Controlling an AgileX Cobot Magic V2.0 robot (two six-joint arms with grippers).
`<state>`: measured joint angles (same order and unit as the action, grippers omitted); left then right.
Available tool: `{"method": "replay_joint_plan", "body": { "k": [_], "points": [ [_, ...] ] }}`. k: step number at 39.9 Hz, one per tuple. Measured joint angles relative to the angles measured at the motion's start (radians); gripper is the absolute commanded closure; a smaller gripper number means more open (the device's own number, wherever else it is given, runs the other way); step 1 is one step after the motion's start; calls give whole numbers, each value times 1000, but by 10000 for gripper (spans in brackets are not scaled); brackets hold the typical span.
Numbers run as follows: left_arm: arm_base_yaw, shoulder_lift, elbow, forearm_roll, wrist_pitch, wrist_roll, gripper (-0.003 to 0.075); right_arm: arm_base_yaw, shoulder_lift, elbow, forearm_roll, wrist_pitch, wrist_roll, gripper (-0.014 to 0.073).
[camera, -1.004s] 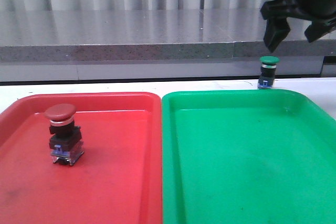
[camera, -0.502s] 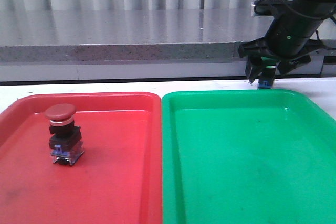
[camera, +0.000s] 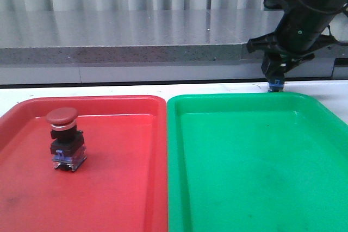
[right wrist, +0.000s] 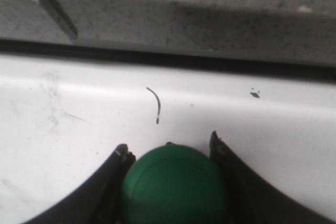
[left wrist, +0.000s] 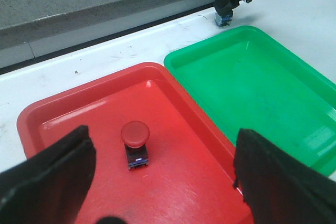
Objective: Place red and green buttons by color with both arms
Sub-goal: 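Move the right gripper down onto the green-capped button and close, then lift the green-capped button with the right gripper over the green tray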
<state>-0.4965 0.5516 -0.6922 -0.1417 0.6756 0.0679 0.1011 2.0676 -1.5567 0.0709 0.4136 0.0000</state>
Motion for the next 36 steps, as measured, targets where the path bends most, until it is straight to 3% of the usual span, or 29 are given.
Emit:
{"method": "replay_joint_plan", "body": {
  "k": [20,36],
  "points": [
    [0,0,0,0,0,0,187,42,-349,45,0,217,0,306],
    [0,0,0,0,0,0,187,281,-744,521,11,139,0,306]
  ]
}}
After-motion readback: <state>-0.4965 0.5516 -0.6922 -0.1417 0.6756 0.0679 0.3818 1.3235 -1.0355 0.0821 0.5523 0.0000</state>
